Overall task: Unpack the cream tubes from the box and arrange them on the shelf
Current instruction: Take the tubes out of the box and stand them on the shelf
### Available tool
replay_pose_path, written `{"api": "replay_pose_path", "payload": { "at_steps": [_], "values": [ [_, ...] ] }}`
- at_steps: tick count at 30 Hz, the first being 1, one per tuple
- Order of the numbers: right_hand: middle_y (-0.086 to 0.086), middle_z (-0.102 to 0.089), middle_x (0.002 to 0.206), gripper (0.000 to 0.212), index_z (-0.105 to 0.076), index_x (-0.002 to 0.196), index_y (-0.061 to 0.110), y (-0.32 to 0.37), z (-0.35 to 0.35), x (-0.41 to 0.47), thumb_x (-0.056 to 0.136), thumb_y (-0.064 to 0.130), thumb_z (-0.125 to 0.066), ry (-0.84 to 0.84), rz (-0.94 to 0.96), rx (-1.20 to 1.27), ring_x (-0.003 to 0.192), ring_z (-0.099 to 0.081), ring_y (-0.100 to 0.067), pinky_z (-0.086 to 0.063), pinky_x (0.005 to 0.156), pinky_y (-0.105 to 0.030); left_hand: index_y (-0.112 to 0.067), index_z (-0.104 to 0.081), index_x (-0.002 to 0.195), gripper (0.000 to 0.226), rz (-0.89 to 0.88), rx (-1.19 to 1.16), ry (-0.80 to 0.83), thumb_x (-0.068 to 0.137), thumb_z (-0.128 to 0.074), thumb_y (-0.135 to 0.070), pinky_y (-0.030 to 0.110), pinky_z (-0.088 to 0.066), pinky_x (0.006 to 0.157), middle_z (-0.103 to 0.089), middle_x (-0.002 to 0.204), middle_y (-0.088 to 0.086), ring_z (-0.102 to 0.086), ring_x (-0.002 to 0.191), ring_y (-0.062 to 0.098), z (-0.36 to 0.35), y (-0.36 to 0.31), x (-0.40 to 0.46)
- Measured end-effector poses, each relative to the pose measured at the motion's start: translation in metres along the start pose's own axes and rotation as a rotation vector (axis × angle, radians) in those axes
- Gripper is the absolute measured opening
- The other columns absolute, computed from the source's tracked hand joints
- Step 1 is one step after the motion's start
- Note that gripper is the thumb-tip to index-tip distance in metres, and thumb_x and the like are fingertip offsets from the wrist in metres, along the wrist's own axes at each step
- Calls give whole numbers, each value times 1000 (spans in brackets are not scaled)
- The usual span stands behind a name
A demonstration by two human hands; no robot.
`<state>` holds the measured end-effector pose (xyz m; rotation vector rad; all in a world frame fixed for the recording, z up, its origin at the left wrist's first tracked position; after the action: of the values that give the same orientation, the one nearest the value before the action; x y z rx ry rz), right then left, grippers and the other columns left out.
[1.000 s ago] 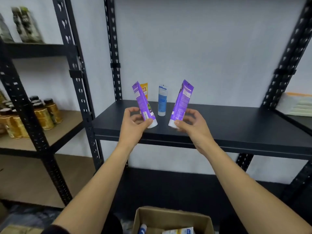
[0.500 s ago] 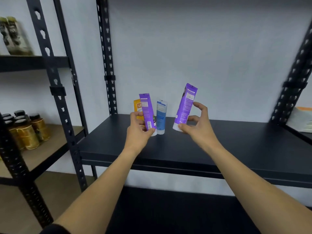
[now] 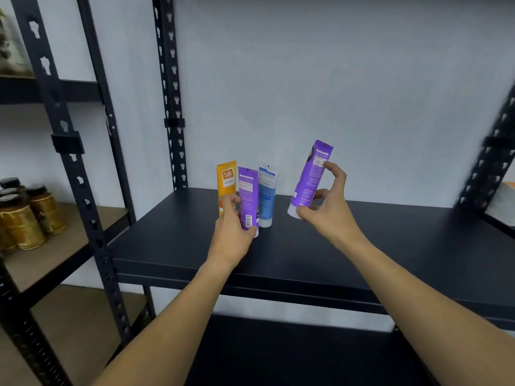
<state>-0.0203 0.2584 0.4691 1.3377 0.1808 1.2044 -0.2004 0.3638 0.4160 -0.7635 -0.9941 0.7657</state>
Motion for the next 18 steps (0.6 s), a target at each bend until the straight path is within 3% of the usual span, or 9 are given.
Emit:
{"api": "replay_pose_path", "payload": {
  "at_steps": [5,18],
  "values": [
    [0,-53,121,91,-18,142,43,-4,-4,11,81,21,-82,18,29,-26,96,-68,-18,-55,62,-16,-31,-30,127,62,-13,-13,-11,85,-75,-22,34,-60,83,-57,125,0,-61,112,21,-1,2,-1],
    [-2,-62,107,93,-17,141,45,-17,-11,29,81,14,-81,175,-4,-77,89,-71,-18,-61,76,-29,-33,-27,126,63,-27,54,-13,86,-74,-20,28,-58,78,-56,127,3,-61,111,24,-4,3,-1]
  ]
}}
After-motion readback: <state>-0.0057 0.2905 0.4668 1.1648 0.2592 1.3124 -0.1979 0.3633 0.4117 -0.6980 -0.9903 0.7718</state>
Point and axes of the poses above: each hand's wrist, its own x-axis towards the middle knuckle, its own z-axis out of the back of the hand, y = z × x, the point moved 3 cm from there along x, towards the middle knuckle
